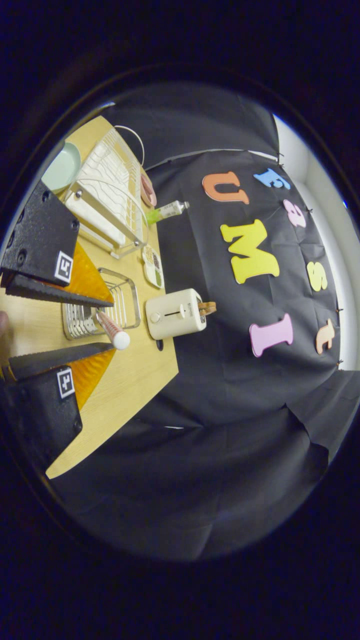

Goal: Take the plate from the dish rack, then take the spoon from the basket and place it into the plate.

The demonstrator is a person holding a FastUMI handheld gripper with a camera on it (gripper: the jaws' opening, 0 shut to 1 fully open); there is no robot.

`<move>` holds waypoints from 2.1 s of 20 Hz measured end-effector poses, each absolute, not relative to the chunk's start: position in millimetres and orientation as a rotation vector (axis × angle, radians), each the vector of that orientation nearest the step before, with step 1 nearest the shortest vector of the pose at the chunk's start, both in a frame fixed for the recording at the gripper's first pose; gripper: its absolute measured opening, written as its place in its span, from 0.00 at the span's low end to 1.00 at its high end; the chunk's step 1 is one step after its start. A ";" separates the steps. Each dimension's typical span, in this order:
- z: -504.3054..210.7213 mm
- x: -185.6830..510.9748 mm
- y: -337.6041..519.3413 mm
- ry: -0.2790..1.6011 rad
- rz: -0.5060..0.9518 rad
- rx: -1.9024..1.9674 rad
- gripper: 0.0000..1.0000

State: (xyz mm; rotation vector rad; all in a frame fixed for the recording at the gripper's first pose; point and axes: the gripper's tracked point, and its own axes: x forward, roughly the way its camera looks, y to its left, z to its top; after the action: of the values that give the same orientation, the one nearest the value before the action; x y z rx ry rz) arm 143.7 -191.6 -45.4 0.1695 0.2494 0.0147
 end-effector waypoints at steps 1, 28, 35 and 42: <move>-43.8 146.1 -193.0 0.246 0.013 0.163 0.48; 51.0 22.8 -101.9 0.273 0.375 0.094 0.11; 38.3 -21.6 -9.9 0.363 0.605 0.005 0.11; -19.2 -24.7 60.2 0.481 0.685 -0.107 0.11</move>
State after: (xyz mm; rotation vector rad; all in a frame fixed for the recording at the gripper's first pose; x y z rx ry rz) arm -24.7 60.2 -19.2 -0.1066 0.4813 0.6851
